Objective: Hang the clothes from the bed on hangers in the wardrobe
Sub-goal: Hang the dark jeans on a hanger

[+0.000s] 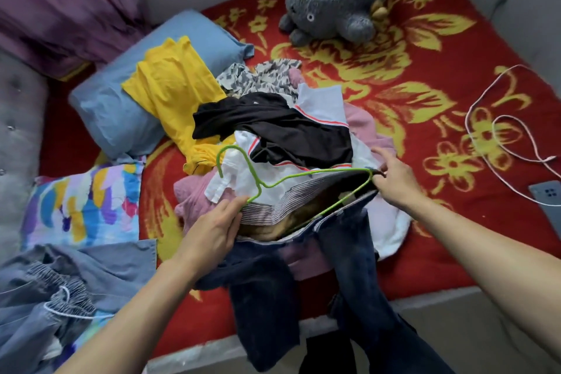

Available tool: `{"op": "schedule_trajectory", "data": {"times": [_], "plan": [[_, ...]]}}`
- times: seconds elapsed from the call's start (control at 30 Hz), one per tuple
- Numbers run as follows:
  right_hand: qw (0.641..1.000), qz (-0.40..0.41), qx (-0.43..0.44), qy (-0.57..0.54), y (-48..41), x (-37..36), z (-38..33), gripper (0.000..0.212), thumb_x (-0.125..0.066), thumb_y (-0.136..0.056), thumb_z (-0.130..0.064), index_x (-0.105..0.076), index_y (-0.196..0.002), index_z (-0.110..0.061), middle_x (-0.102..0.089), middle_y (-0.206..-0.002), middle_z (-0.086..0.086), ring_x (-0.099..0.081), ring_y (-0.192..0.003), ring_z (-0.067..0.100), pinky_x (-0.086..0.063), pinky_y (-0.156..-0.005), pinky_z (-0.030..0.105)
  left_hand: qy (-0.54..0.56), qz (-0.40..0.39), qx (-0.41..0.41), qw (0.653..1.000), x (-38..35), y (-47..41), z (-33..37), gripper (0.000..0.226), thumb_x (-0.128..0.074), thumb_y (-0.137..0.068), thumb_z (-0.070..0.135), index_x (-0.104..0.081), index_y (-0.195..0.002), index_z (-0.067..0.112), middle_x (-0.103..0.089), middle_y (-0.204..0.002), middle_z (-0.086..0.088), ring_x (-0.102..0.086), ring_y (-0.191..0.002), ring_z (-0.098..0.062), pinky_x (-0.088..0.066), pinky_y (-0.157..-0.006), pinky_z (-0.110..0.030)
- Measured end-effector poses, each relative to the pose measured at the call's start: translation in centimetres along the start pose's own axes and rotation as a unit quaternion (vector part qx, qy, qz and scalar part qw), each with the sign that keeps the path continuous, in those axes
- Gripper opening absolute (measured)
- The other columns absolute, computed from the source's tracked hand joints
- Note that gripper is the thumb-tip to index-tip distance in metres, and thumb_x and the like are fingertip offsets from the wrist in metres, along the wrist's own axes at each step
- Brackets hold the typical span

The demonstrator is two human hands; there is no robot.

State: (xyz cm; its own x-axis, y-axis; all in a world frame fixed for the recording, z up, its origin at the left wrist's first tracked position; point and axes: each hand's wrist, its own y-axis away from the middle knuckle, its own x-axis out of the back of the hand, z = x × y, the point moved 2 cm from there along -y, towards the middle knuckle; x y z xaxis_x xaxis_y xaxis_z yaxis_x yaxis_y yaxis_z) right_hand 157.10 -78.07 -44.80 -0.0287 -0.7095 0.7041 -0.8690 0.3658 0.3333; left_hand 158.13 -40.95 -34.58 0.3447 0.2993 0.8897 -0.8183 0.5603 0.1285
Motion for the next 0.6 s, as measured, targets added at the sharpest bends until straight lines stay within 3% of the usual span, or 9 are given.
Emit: {"op": "schedule_trajectory", "data": {"times": [0.1,0.23,0.3,0.4,0.47,0.53,0.6], "plan": [[0.989,-0.003,0.141,0.047,1.6,1.5,-4.2,0.054,-0.052,-0.077,-0.002,-0.060,-0.128,-0.019,-0.063,-0.112,0.013,-0.056,-0.106,0.031,-0.041,-0.090,0.034,-0.060,-0.043,0.008,0.997,-1.3,-0.4,1.1,0.037,-0.021,-0.092,0.046,-0.035,-0.124,0.035,-0.059,-0.101,-0.005,-0.063,-0.086,-0.038,-0.052,-0.067,-0.048],[0.981,-0.031,0.185,0.057,4.3,0.6,-6.1,0.053,-0.039,-0.072,-0.020,-0.066,-0.118,-0.020,-0.066,-0.104,0.010,-0.058,-0.103,0.029,-0.045,-0.091,0.039,-0.090,0.001,0.027,0.996,-0.5,-0.6,1.4,0.036,-0.020,-0.091,0.047,-0.037,-0.121,0.035,-0.062,-0.098,-0.006,-0.064,-0.076,-0.040,-0.050,-0.058,-0.046],[0.987,0.017,0.159,-0.007,5.0,0.9,-6.6,0.050,-0.041,-0.074,-0.017,-0.067,-0.116,-0.020,-0.068,-0.100,0.006,-0.060,-0.096,0.025,-0.046,-0.087,0.034,-0.111,0.022,0.042,0.993,0.4,-0.6,1.2,0.036,-0.022,-0.092,0.044,-0.040,-0.122,0.035,-0.063,-0.096,-0.006,-0.064,-0.073,-0.040,-0.051,-0.057,-0.048],[0.979,0.087,0.049,-0.176,4.9,2.7,-7.4,0.044,-0.047,-0.083,0.000,-0.067,-0.116,-0.020,-0.061,-0.079,-0.002,-0.051,-0.064,0.016,-0.041,-0.067,0.027,-0.170,0.060,0.083,0.980,1.8,-0.7,0.8,0.046,-0.038,-0.086,0.022,-0.042,-0.131,0.034,-0.064,-0.092,-0.009,-0.063,-0.061,-0.040,-0.049,-0.047,-0.042],[0.966,0.132,0.016,-0.222,4.6,4.1,-8.0,0.045,-0.046,-0.083,0.003,-0.067,-0.114,-0.022,-0.059,-0.076,-0.003,-0.050,-0.064,0.018,-0.043,-0.066,0.031,-0.206,0.085,0.100,0.970,2.8,-1.0,0.9,0.059,-0.050,-0.078,0.006,-0.048,-0.133,0.028,-0.064,-0.088,-0.008,-0.059,-0.051,-0.037,-0.042,-0.039,-0.035],[0.979,0.133,0.061,-0.144,4.9,4.6,-9.5,0.043,-0.046,-0.082,-0.003,-0.069,-0.113,-0.021,-0.064,-0.084,-0.003,-0.056,-0.078,0.021,-0.045,-0.075,0.031,-0.216,0.112,0.083,0.966,3.9,-1.4,2.3,0.059,-0.060,-0.072,-0.004,-0.056,-0.126,0.019,-0.062,-0.084,-0.007,-0.055,-0.046,-0.035,-0.039,-0.035,-0.033],[0.990,0.049,0.129,-0.019,5.6,3.6,-11.3,0.045,-0.042,-0.079,-0.018,-0.066,-0.116,-0.025,-0.068,-0.102,0.005,-0.060,-0.096,0.026,-0.047,-0.085,0.035,-0.217,0.145,0.029,0.965,4.2,-1.6,3.9,0.052,-0.058,-0.072,-0.005,-0.055,-0.119,0.016,-0.056,-0.074,-0.006,-0.050,-0.045,-0.032,-0.036,-0.033,-0.031]]}}
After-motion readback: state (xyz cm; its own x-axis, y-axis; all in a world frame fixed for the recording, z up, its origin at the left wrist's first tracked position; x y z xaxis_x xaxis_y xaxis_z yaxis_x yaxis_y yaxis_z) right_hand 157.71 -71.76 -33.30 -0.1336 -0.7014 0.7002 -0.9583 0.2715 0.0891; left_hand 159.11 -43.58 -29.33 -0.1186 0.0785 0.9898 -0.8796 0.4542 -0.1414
